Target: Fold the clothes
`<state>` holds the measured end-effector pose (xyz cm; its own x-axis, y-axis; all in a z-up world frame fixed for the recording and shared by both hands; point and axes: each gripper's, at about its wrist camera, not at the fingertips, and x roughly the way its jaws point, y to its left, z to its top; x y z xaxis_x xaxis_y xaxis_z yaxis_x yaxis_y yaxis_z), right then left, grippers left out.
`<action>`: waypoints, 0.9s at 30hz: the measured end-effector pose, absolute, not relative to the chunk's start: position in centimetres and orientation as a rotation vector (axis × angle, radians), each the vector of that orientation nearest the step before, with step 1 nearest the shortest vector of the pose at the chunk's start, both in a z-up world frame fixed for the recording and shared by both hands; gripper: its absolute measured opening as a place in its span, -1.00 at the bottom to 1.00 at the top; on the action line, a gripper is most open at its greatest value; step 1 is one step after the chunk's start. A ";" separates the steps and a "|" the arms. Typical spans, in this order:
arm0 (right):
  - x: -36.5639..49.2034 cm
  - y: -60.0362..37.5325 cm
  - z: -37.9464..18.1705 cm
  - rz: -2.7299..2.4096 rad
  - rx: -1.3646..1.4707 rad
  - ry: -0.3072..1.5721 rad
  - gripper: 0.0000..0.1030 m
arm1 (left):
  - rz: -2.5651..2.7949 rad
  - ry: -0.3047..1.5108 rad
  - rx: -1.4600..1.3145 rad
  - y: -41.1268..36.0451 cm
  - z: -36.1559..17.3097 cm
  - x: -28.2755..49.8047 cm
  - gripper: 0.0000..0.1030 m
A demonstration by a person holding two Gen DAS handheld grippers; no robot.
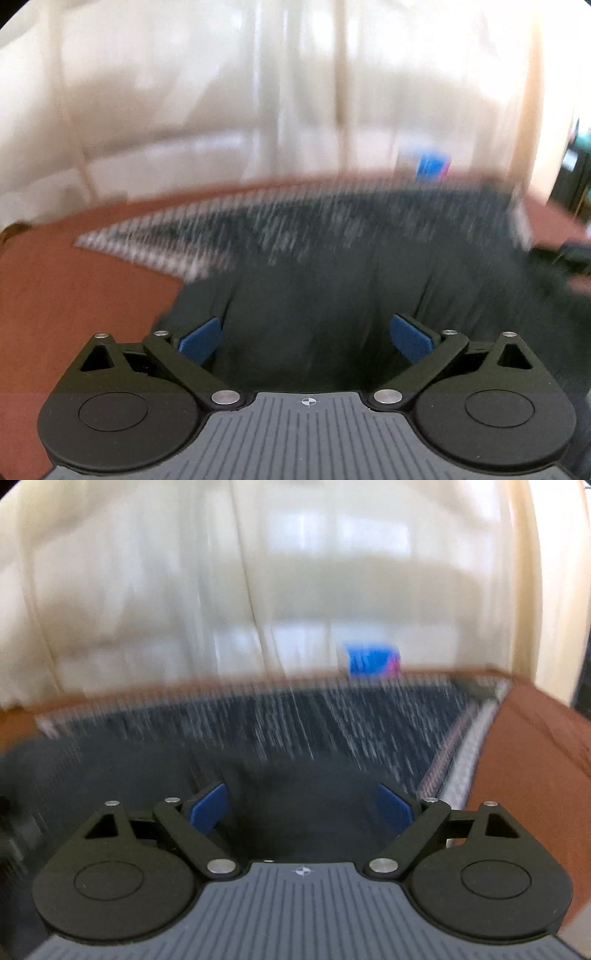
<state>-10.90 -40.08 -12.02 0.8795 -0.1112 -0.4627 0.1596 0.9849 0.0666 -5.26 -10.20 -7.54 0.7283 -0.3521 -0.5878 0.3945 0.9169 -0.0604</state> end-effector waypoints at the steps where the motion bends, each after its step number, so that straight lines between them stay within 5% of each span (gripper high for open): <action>1: -10.1 -39.8 -11.5 -0.126 0.112 0.465 0.75 | -0.429 0.623 0.061 -10.7 -7.2 -4.6 1.00; 27: -2.0 -37.6 -19.6 -0.111 0.100 0.490 0.83 | -0.398 0.579 0.130 -13.6 -16.5 0.7 0.99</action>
